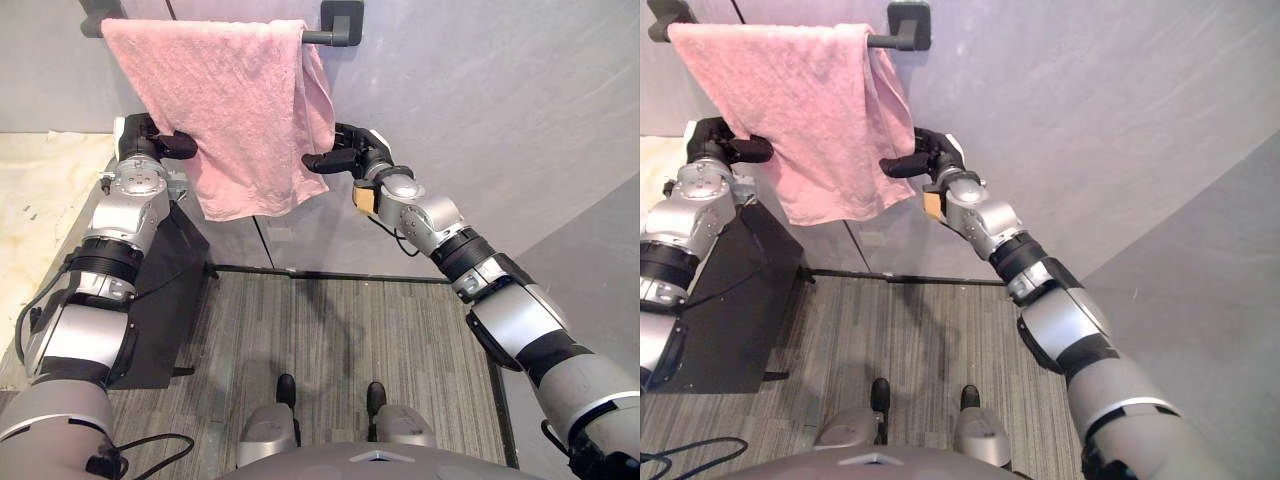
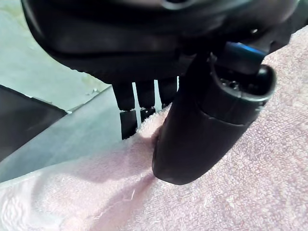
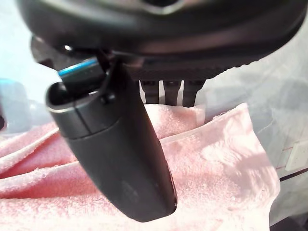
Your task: Organize the bathroom.
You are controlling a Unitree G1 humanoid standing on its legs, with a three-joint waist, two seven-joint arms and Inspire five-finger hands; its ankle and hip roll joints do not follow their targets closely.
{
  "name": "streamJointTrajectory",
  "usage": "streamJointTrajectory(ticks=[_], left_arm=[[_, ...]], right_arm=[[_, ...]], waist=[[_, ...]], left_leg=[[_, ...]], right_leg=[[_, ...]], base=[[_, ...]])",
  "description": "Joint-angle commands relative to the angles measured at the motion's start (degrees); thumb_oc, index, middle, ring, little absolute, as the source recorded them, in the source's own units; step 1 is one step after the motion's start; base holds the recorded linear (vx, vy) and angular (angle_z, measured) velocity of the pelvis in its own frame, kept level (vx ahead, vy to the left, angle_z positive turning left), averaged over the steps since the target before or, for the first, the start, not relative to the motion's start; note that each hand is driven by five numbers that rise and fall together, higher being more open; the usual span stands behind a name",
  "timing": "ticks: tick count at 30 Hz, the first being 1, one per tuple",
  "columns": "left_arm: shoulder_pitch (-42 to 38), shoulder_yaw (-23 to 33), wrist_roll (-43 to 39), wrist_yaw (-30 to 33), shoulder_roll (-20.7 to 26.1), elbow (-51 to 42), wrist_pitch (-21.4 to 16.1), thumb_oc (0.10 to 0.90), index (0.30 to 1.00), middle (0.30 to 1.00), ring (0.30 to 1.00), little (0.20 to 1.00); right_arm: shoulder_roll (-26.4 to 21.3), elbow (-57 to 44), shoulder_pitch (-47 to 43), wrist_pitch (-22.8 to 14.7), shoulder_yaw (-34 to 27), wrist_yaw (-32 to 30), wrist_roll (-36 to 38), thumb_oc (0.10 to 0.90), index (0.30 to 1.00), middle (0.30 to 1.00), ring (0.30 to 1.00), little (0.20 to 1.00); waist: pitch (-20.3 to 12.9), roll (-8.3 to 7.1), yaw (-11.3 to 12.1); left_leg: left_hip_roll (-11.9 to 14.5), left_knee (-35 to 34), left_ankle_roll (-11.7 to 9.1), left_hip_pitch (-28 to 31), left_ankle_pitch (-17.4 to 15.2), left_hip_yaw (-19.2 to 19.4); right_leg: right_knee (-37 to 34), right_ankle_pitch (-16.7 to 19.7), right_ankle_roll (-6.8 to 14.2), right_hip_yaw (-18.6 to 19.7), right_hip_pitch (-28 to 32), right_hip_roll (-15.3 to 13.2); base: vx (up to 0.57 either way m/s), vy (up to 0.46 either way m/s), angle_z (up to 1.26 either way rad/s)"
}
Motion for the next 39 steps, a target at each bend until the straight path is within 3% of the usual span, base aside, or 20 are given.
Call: streamJointTrajectory(ticks=[1,26,27,29,39], left_arm=[[2.2,3.6,-0.1,1.5,-0.1,-4.2,-3.7,0.4,0.3,0.3,0.3,0.3],[3.6,4.1,-1.3,1.8,0.3,-3.0,-6.0,0.4,0.3,0.3,0.3,0.3],[3.6,4.1,-1.7,1.9,0.3,-2.9,-6.2,0.4,0.3,0.3,0.3,0.3],[3.8,4.4,-2.2,1.8,0.4,-2.5,-6.4,0.4,0.3,0.3,0.3,0.3],[4.3,5.1,-3.2,1.7,1.1,-2.4,-6.7,0.4,0.3,0.3,0.3,0.3]], right_arm=[[1.8,-1.1,-3.9,-8.4,0.0,-0.4,4.0,0.8,0.9,0.9,0.9,0.9],[6.7,-4.0,-0.5,-10.2,3.5,0.8,6.4,0.8,0.9,0.9,0.9,0.9],[6.8,-4.0,-0.6,-10.4,3.7,0.6,7.1,0.596,0.594,0.594,0.594,0.594],[7.1,-4.0,-0.3,-10.6,3.5,1.1,8.3,0.4,0.3,0.3,0.3,0.3],[7.7,-4.7,0.3,-10.6,3.7,0.3,9.5,0.4,0.3,0.3,0.3,0.3]], waist=[[-8.9,3.69,2.3],[-8.0,4.49,3.1],[-8.0,4.56,3.1],[-7.8,4.7,3.2],[-7.3,4.79,3.4]], left_leg=[[7.0,5.5,-2.6,2.2,-5.7,3.1],[6.7,5.8,-2.5,1.1,-5.1,2.2],[6.7,5.8,-2.6,1.0,-5.1,2.1],[6.5,6.0,-2.6,1.1,-5.5,1.9],[6.5,6.1,-2.6,0.7,-5.3,1.8]], right_leg=[[6.2,-3.6,3.4,3.6,-5.2,-4.5],[7.1,-4.0,3.1,3.3,-5.9,-4.8],[7.1,-4.0,3.1,3.2,-6.0,-4.8],[7.2,-4.3,3.2,3.0,-5.8,-5.0],[7.5,-4.4,3.2,3.0,-5.9,-5.3]], base=[[0.0,0.0,0.0],[0.0,0.001,0.0],[0.0,0.0,0.0],[0.0,0.0,0.0],[0.0,0.002,0.02]])
